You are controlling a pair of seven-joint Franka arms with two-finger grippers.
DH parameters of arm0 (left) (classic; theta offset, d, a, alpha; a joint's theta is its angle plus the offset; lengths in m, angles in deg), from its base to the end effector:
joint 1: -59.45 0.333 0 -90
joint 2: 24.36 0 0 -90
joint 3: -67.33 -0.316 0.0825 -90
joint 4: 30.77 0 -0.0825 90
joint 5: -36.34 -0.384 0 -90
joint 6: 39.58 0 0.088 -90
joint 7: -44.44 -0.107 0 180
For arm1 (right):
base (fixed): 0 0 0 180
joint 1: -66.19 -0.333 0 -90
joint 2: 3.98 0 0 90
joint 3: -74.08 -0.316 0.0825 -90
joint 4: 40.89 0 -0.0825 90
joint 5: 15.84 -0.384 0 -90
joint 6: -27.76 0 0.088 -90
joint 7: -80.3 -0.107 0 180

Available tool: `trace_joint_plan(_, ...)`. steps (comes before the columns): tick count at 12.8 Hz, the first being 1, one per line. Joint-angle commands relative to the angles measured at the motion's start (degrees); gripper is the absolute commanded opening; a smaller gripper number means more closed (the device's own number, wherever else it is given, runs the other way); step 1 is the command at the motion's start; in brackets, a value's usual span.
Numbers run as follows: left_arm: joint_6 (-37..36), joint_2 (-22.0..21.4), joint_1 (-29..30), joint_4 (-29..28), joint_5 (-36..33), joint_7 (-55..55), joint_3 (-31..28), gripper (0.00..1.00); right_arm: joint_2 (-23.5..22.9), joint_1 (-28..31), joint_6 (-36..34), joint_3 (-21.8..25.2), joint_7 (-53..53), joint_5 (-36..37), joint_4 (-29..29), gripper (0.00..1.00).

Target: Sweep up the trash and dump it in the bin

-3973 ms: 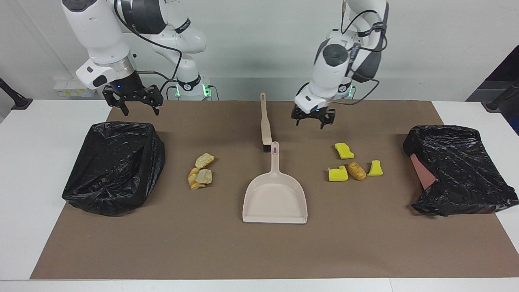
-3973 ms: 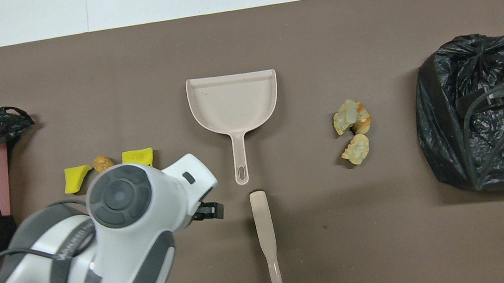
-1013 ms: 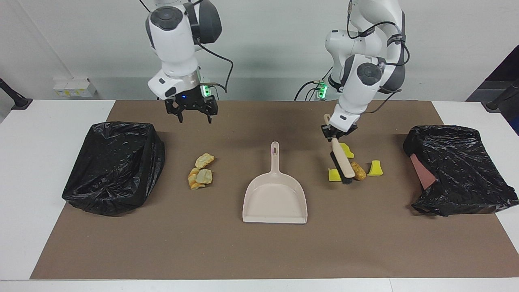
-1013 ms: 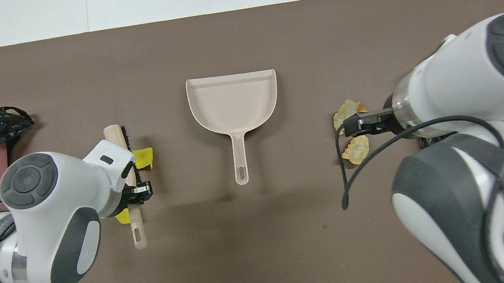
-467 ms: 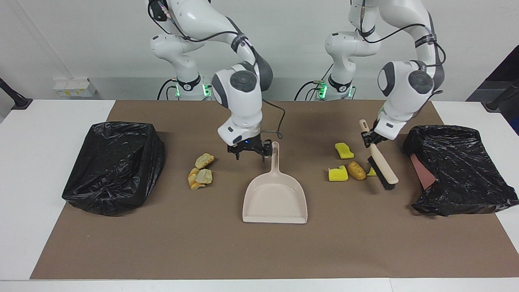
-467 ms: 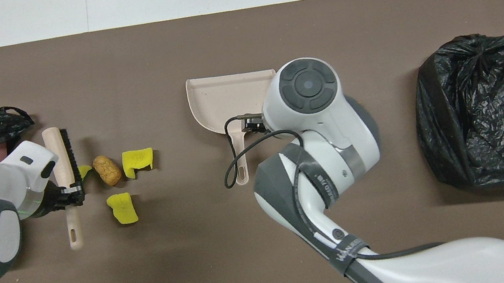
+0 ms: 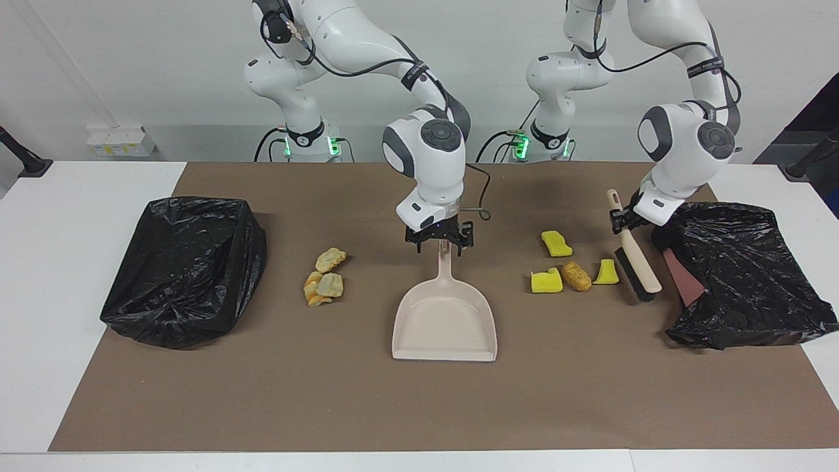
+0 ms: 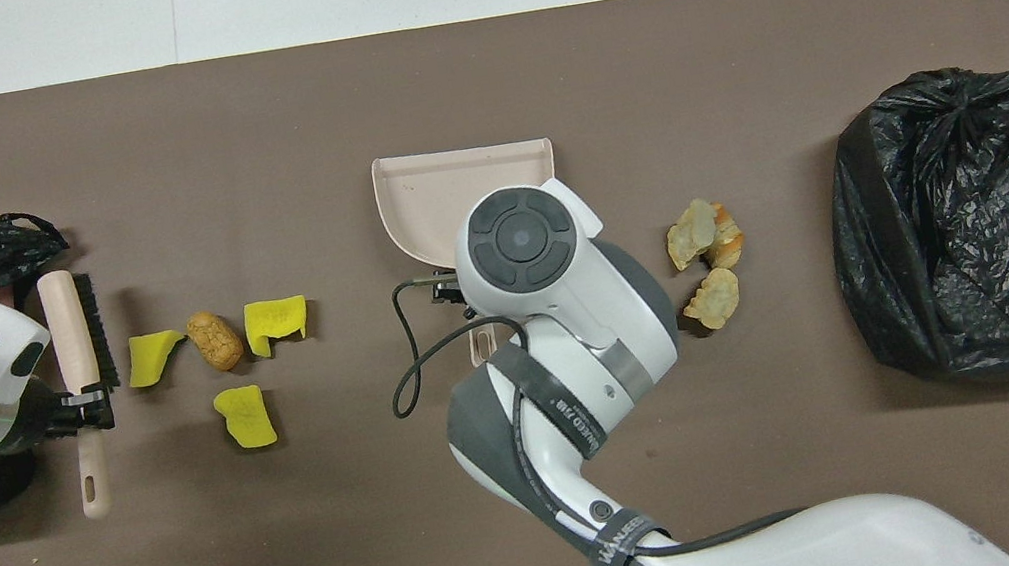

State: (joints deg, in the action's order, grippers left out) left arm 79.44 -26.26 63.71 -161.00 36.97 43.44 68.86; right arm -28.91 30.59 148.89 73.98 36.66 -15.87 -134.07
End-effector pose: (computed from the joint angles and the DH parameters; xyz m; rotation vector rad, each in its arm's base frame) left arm 0.4934 0.0230 0.3583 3.1173 0.0567 -0.2533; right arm 0.5516 0.3962 0.3744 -3.0989 0.2158 -0.0619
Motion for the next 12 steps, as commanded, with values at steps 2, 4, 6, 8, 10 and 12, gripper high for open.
trace_joint_plan(2,2.35,-0.82,-2.94,-3.62,-0.89,-1.46,0.32,0.00,-0.65,0.53,2.18,-0.07,3.82,-1.55,-1.30,1.00)
trace_joint_plan(4,3.31,-0.91,-5.65,-3.98,-0.80,-0.41,0.32,0.00,-0.48,0.45,1.57,-0.07,5.48,-1.64,-1.74,1.00)
trace_joint_plan(6,3.41,-0.91,-7.15,-3.98,-0.54,0.29,0.41,0.00,-0.39,-0.60,2.27,-0.07,5.84,-1.64,-3.23,1.00)
trace_joint_plan(8,3.41,-0.91,-9.00,-3.98,-0.37,2.74,0.41,0.00,-0.39,-0.52,1.13,-0.07,6.63,-1.55,-2.89,0.65)
trace_joint_plan(10,3.49,-0.91,-10.76,-3.98,-0.28,5.03,0.41,0.00,-0.39,-0.17,0.16,-0.07,7.16,-1.63,-2.45,0.21)
trace_joint_plan(12,4.19,-0.91,-11.99,-3.89,0.16,5.66,0.41,0.00,-0.21,-0.17,0.16,-0.07,6.20,-1.81,-1.83,0.00)
